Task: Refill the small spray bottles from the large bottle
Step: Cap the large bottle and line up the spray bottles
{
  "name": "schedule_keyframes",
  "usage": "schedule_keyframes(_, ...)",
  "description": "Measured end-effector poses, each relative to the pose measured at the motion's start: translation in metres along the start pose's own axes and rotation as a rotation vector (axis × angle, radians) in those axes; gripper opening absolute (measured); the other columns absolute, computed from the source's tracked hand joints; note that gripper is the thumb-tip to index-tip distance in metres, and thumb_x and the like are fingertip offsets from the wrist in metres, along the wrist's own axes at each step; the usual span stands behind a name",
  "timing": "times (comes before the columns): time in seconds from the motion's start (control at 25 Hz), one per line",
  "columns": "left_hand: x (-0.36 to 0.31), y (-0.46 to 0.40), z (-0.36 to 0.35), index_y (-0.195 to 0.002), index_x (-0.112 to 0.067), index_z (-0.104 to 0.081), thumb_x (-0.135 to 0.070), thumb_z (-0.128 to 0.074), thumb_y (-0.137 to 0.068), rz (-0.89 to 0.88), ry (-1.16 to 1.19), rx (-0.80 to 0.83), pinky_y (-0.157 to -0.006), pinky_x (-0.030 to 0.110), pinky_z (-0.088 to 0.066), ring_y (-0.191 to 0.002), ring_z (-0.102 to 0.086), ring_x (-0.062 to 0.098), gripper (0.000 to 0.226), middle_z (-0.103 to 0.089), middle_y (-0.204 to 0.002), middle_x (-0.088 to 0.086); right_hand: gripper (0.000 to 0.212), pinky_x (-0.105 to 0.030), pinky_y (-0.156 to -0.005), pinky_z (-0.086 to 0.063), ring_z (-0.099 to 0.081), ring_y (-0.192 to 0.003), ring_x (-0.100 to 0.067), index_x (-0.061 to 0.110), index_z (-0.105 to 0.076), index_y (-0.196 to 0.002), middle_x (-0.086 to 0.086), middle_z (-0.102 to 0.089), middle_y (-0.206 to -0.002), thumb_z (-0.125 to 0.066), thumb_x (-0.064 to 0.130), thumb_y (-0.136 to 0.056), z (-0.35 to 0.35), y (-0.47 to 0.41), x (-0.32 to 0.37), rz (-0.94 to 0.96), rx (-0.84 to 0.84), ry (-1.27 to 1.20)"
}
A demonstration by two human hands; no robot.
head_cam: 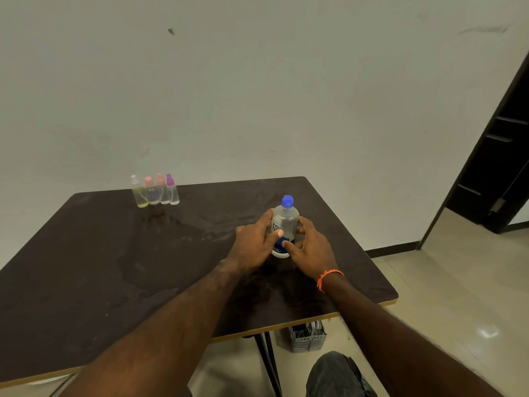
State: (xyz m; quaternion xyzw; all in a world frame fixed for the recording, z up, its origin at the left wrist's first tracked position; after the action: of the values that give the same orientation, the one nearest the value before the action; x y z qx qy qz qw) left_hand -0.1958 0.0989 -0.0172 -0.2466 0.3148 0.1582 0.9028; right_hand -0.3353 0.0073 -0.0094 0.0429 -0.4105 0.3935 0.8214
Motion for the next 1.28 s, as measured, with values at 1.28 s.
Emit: schedule_keyframes(1.28,0.105,-0.242,-0.046,-0.168,-0.027,0.008,-0.011,-0.050,-0.104,0.214,0.021,0.258,-0.124,0.048,-0.034,-0.144,-0.051,0.029,0.088,-0.044,-0.164,0.007,0.057,-0.046,-0.106,-0.047,-0.059,-0.124,-0.030,0.023,-0.036,-0.145,-0.004,-0.057,-0.142,-0.063,0.016,-0.095,-0.050,-0.276,-0.066,-0.172,0.075,0.036)
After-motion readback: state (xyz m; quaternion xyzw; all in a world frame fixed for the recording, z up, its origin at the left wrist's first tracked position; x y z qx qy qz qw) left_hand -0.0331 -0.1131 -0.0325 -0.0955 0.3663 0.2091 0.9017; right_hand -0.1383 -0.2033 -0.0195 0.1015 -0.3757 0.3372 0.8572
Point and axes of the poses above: each hand's wrist, its own y-axis away from the middle knuckle, its own z-axis out of the back of the hand, x = y × z, the point moved 7 cm from there along -y, towards the middle knuckle
